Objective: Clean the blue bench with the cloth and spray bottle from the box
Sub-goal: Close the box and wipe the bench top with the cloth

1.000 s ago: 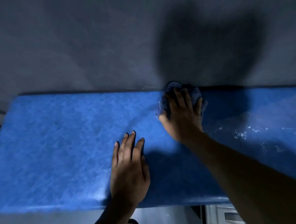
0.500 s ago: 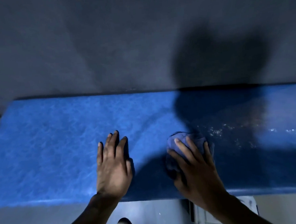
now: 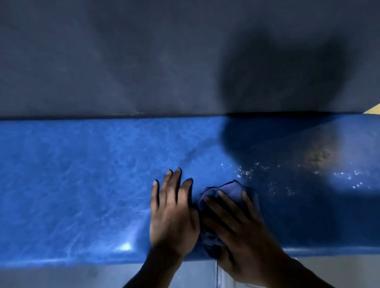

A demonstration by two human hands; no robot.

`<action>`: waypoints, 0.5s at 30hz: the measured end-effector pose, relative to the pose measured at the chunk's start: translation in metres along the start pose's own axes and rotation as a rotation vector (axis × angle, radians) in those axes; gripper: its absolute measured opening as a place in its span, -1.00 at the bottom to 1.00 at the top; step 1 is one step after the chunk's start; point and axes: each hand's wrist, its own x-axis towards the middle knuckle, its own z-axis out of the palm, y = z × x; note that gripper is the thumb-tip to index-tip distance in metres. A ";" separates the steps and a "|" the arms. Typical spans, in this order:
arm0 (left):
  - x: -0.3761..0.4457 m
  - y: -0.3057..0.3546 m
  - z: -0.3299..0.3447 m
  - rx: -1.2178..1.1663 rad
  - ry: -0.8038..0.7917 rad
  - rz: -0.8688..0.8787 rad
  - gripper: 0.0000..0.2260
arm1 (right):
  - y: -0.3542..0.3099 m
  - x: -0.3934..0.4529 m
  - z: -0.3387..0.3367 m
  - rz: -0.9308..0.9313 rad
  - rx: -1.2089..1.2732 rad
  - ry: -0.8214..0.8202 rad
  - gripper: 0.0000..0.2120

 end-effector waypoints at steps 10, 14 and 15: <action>0.001 0.000 0.008 0.016 0.019 -0.016 -0.37 | 0.053 0.086 -0.010 -0.151 -0.088 -0.030 -0.39; 0.003 0.003 0.009 0.015 0.052 -0.027 -0.36 | 0.064 0.149 -0.011 0.018 -0.094 -0.040 -0.32; 0.003 0.002 0.009 0.009 0.064 -0.024 -0.37 | 0.066 0.160 -0.013 0.068 -0.080 -0.042 -0.31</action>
